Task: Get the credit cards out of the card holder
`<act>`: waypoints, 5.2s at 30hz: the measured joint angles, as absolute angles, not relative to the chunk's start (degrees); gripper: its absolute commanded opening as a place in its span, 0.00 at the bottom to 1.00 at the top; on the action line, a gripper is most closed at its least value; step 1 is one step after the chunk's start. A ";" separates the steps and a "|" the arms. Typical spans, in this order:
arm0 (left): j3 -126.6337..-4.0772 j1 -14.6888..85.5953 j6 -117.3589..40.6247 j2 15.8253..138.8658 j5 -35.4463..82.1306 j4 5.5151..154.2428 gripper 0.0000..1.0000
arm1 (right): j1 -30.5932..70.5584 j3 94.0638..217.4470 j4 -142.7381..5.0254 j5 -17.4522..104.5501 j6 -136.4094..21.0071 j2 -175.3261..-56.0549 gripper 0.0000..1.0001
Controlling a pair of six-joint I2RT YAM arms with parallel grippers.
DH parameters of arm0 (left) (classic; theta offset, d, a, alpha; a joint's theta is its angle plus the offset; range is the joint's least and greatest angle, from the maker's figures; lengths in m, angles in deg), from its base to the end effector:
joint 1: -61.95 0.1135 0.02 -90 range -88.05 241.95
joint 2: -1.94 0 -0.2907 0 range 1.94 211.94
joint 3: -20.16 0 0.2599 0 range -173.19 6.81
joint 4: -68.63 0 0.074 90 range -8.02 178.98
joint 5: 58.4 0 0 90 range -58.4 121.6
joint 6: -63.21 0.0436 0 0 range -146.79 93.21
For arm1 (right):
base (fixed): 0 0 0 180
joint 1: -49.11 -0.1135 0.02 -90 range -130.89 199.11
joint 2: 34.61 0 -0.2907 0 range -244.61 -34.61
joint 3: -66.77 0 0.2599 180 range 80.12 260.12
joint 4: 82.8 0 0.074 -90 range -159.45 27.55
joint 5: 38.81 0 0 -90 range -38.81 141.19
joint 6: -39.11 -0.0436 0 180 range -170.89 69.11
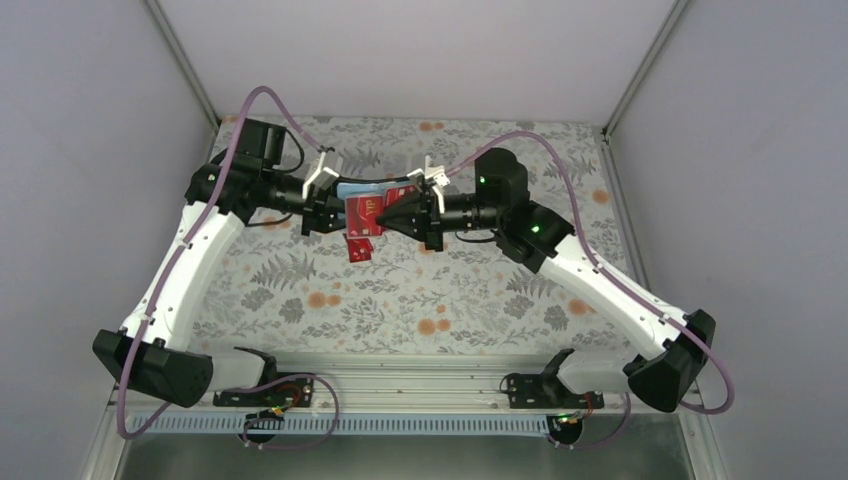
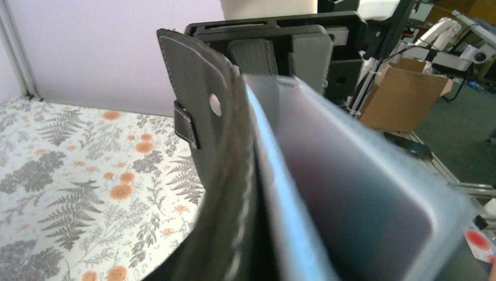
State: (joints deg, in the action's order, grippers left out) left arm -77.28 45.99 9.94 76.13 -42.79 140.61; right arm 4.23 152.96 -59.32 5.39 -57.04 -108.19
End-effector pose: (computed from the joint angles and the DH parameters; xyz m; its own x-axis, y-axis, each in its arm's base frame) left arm 0.2155 -0.1053 0.4314 -0.1696 0.2159 -0.9616 0.9810 -0.0562 -0.1857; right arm 0.1863 0.2296 0.4294 -0.2390 -0.1326 -0.9619 -0.9708 0.0115 0.2396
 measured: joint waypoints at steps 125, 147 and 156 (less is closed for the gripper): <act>-71.99 65.00 -5.09 74.08 -13.89 126.98 0.02 | 23.83 153.96 -49.40 2.63 -63.64 -121.41 0.04; -71.75 66.71 -6.47 72.15 -9.65 123.83 0.02 | 13.58 178.38 -45.77 -1.71 -73.83 -170.09 0.26; -73.00 66.71 -3.89 72.15 -16.25 127.48 0.02 | 13.93 179.06 -40.09 4.86 -71.03 -167.07 0.83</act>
